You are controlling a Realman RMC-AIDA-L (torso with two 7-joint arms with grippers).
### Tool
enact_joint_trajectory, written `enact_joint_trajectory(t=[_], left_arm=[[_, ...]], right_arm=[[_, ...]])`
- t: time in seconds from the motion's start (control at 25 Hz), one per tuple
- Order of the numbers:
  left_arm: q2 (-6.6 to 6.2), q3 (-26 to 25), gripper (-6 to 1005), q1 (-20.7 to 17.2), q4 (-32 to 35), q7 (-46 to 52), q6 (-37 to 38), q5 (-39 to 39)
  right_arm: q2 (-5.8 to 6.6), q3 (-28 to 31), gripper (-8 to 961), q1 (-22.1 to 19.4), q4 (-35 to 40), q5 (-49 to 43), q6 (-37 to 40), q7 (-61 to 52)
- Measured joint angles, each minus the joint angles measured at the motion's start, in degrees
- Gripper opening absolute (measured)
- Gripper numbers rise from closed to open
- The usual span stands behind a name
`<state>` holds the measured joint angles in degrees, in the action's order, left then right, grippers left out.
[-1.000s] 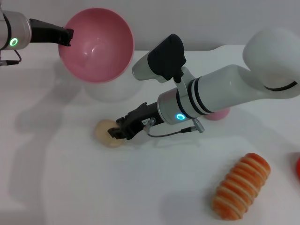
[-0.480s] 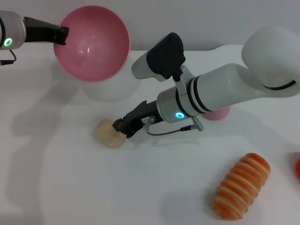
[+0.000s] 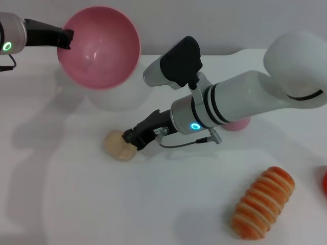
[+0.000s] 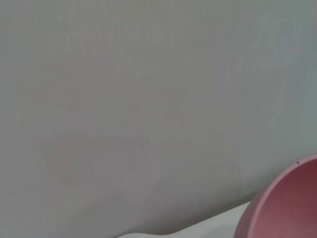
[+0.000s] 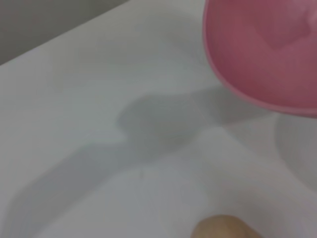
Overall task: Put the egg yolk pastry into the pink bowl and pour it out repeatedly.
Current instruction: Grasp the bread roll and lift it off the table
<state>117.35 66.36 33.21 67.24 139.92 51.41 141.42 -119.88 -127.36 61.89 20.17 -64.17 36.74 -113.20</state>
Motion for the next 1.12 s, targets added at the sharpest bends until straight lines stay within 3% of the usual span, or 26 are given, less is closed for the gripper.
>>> enact_joint_trajectory(t=[0.56, 0.76, 0.88, 1.12], left_arm=[[-0.11, 0.0, 92, 0.0, -0.9, 0.5, 0.3, 0.0], [0.01, -0.2, 93, 0.1, -2.1, 0.6, 0.9, 0.0], [0.11, -0.2, 93, 0.1, -2.4, 1.0, 1.1, -0.1], [0.22, 0.2, 93, 0.7, -4.3, 2.1, 1.3, -0.4]], right_arm=[[1.15, 1.8, 20, -6.0, 9.3, -4.7, 0.7, 0.3], [1.48, 10.5, 28, -11.3, 16.4, -16.1, 5.9, 0.1], [1.40, 20.0, 33, -18.4, 25.9, -27.4, 11.9, 0.0], [1.38, 29.1, 42, -24.2, 35.3, -34.6, 20.9, 0.0]])
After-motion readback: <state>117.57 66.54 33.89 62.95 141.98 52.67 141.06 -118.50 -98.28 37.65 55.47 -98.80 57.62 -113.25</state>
